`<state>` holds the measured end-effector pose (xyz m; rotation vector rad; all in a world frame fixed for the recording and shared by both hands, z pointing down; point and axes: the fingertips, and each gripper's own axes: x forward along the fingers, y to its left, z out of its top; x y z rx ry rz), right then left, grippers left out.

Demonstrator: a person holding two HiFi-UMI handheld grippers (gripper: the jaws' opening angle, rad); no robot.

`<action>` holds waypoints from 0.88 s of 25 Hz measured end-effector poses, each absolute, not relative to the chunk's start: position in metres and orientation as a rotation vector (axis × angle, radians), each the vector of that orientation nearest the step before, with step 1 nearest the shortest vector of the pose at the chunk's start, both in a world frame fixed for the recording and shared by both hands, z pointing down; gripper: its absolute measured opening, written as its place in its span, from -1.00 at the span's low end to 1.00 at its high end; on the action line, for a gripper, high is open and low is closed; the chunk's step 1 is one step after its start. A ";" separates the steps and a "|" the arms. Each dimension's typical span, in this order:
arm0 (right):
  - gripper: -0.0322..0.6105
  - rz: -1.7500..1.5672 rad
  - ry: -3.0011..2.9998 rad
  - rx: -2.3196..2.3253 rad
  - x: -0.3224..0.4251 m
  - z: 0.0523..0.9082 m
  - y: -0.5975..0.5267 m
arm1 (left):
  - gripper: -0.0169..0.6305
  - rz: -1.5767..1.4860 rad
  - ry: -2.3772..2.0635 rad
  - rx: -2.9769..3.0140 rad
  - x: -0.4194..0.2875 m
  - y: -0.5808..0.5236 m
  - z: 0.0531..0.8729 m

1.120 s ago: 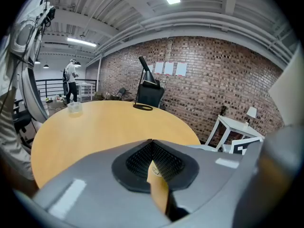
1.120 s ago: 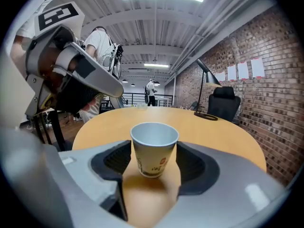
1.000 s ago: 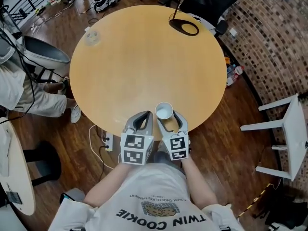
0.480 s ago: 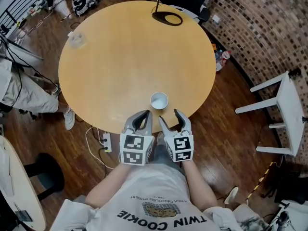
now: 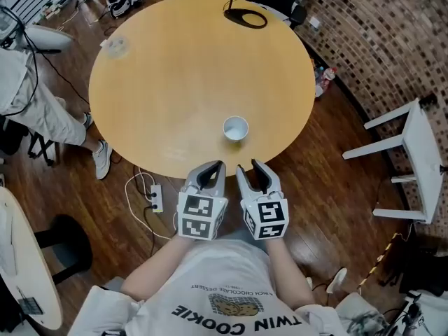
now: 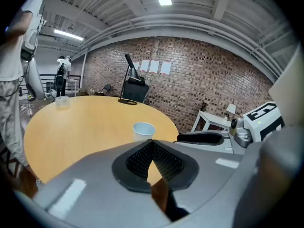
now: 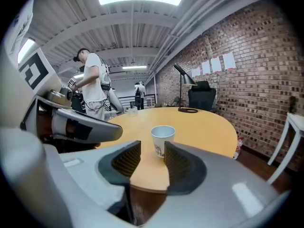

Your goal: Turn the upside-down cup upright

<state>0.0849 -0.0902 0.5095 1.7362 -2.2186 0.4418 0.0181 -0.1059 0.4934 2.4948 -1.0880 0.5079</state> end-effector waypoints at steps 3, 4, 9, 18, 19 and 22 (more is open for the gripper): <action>-0.47 0.465 -2.264 1.715 0.090 0.498 -0.076 | -0.93 0.512 -1.128 2.487 0.027 -0.088 0.487; -0.49 0.468 -2.286 1.701 0.091 0.494 -0.069 | -0.93 0.507 -1.155 2.477 0.029 -0.079 0.485; -0.59 0.460 -2.406 1.584 0.106 0.472 -0.016 | -0.93 0.462 -1.295 2.426 0.051 -0.024 0.475; -0.77 0.440 -2.499 1.463 0.136 0.458 0.091 | -0.93 0.450 -1.417 2.413 0.085 0.085 0.463; -0.79 0.441 -2.509 1.449 0.136 0.457 0.100 | -0.93 0.449 -1.428 2.411 0.085 0.094 0.460; -0.87 0.444 -2.533 1.418 0.135 0.455 0.123 | -0.93 0.452 -1.443 2.405 0.088 0.118 0.456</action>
